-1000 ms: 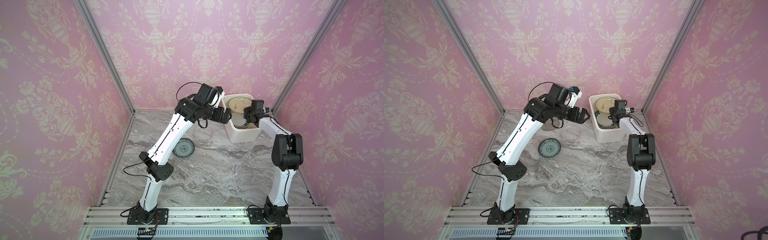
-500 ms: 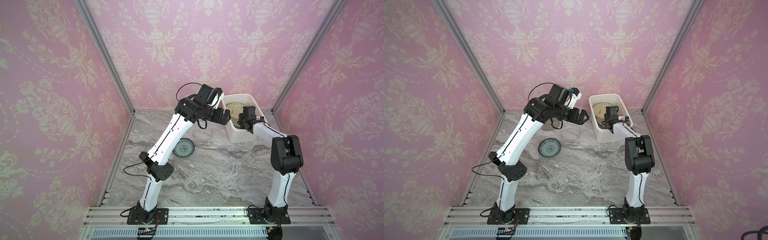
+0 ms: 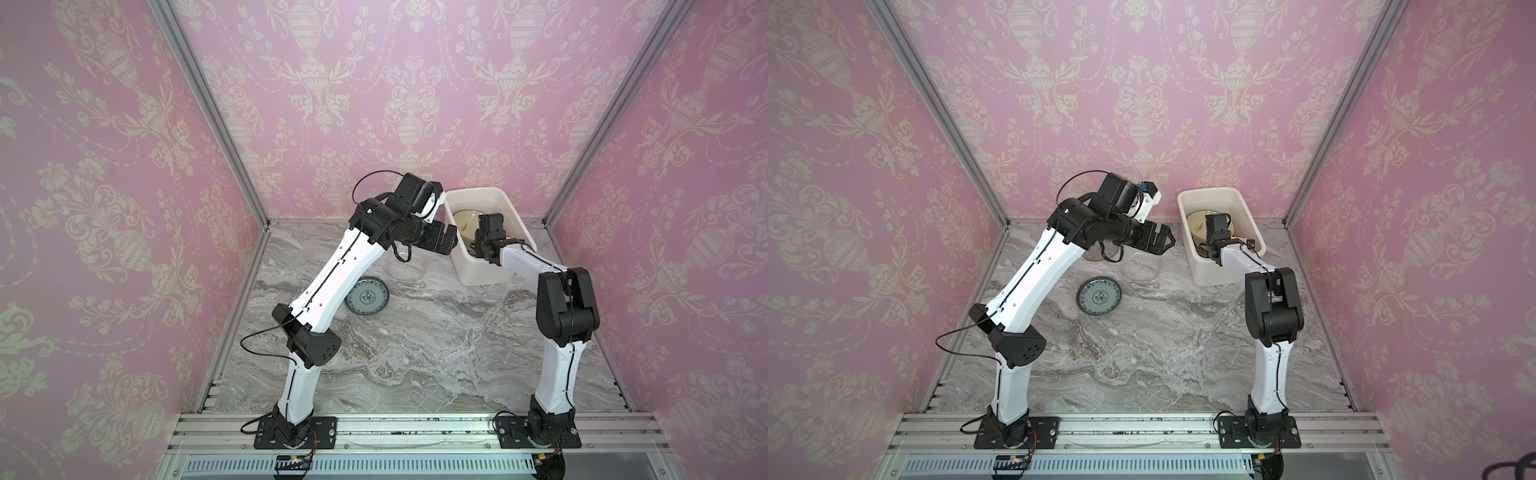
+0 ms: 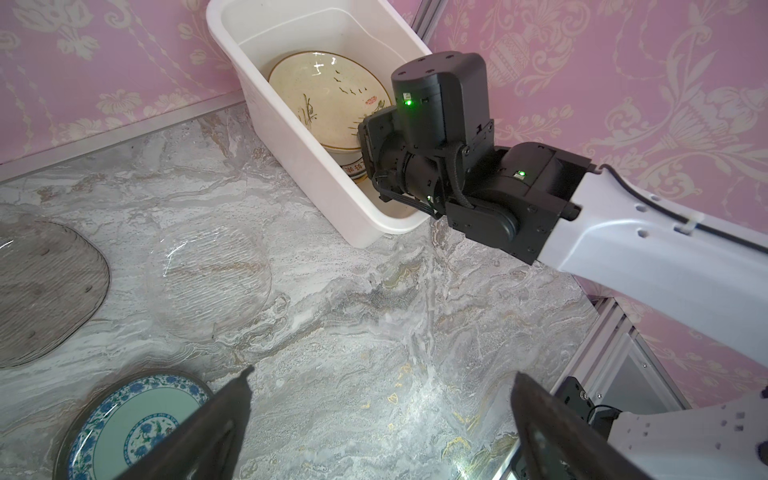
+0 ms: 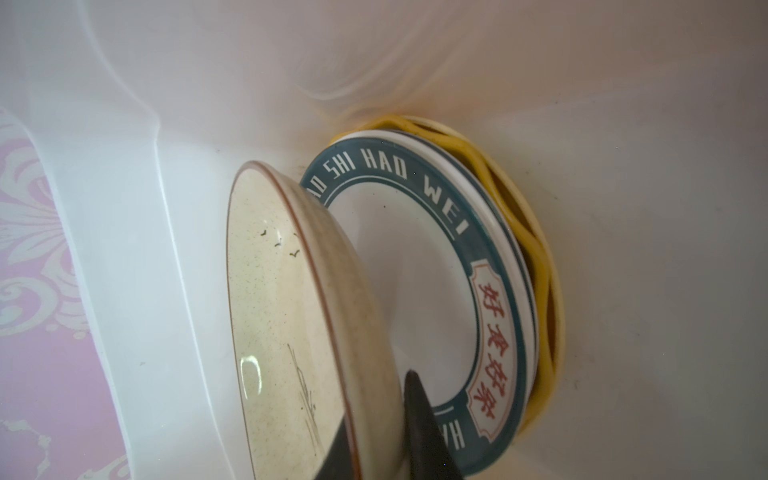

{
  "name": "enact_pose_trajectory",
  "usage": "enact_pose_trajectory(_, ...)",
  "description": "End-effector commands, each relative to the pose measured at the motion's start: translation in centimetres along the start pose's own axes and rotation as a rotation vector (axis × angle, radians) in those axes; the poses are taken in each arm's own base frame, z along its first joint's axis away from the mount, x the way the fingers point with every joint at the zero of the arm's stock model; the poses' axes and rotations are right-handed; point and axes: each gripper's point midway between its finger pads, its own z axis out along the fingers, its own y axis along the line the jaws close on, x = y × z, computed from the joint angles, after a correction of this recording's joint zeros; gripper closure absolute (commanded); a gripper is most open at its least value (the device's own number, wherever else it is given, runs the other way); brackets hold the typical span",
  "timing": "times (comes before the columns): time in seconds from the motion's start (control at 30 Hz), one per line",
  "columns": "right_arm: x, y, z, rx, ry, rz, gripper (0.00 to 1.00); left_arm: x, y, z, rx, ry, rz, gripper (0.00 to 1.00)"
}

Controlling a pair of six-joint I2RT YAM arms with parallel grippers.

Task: Place the plates into the plastic bin on the countertop

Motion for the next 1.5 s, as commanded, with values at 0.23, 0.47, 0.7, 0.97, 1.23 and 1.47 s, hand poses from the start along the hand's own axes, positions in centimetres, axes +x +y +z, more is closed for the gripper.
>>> enact_pose_trajectory(0.23, -0.6, 1.8, 0.8, -0.046, -0.036, 0.050, 0.89, -0.4, 0.0, -0.7, -0.024, -0.027, 0.040, 0.01)
enact_pose_trajectory(0.47, -0.5, 1.1, 1.2, -0.027, -0.034, 0.057, 0.62, -0.4, 0.4, -0.9, -0.047, -0.030, 0.053, 0.01)
enact_pose_trajectory(0.7, -0.3, 1.8, 0.5, -0.028, -0.013, 0.098, 0.37, -0.6, 0.7, -1.5, -0.070, -0.041, 0.059, 0.01)
enact_pose_trajectory(0.97, 0.8, 2.6, -0.6, -0.002, 0.072, 0.179, 0.08, -0.9, 0.9, -2.9, -0.095, -0.069, 0.054, 0.01)
enact_pose_trajectory(1.23, -0.5, 7.8, -6.1, -0.090, 0.077, 0.014, 0.00, -2.2, 2.3, -6.5, -0.201, -0.159, 0.040, 0.01)
enact_pose_trajectory(1.47, -0.4, 9.8, -12.3, -0.124, 0.146, -0.161, 0.00, -2.6, 4.9, -12.0, -0.382, -0.251, 0.037, 0.01)
